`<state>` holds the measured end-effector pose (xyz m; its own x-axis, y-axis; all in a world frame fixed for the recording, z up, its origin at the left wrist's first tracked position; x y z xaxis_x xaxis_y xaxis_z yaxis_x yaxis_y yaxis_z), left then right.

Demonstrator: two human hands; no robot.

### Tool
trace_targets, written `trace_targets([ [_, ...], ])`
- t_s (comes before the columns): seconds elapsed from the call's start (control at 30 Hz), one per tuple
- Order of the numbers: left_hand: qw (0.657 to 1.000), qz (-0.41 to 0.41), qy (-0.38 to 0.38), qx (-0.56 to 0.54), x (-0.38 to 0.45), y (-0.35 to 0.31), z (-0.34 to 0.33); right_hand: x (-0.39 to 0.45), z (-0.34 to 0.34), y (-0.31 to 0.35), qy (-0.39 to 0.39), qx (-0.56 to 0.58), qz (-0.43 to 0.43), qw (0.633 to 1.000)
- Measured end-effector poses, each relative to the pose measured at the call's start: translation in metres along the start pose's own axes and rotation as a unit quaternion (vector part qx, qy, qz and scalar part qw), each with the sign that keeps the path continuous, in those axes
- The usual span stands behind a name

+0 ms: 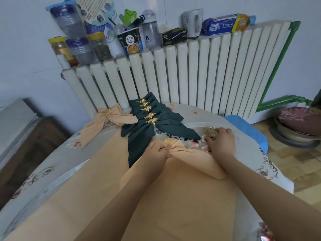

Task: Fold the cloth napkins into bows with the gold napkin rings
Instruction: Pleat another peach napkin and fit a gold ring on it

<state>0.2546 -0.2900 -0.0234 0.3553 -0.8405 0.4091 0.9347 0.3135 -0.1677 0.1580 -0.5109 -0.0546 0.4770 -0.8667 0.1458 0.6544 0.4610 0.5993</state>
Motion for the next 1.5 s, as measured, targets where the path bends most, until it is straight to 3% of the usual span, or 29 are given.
trace_targets([
  [0.2, 1.0, 0.016, 0.01, 0.013, -0.018, 0.002, 0.02, -0.036, 0.029, 0.002, -0.03, 0.09, 0.06, 0.994],
  [0.4, 0.996, 0.085, 0.005, -0.016, -0.054, -0.001, 0.051, -0.102, 0.075, 0.011, 0.059, 0.223, 0.086, 0.969],
  [0.57, 0.986, 0.158, -0.01, -0.054, -0.086, -0.003, 0.072, -0.15, 0.093, 0.011, 0.144, 0.231, 0.081, 0.959],
  [0.83, 0.977, 0.191, -0.06, -0.08, -0.139, -0.02, 0.108, -0.214, 0.109, 0.015, 0.187, 0.273, 0.094, 0.939],
  [1.23, 0.983, 0.152, -0.055, -0.087, -0.188, -0.049, 0.135, -0.245, 0.125, 0.037, 0.244, 0.257, 0.186, 0.916],
  [1.5, 0.996, 0.073, -0.016, -0.052, -0.202, -0.058, 0.145, -0.254, 0.143, 0.053, 0.333, 0.136, 0.259, 0.896],
])
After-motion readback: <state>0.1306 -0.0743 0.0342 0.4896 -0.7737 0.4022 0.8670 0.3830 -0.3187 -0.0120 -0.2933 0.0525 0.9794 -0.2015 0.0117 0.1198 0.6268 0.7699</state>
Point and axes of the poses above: each hand's wrist, its own x-axis towards the middle knuckle, its own z-axis out of the back of the hand, y = z × x, the point moved 2 cm from there along x, towards the middle knuckle, and after that the axes turned 6 degrees about -x, right-handed, at the moved point
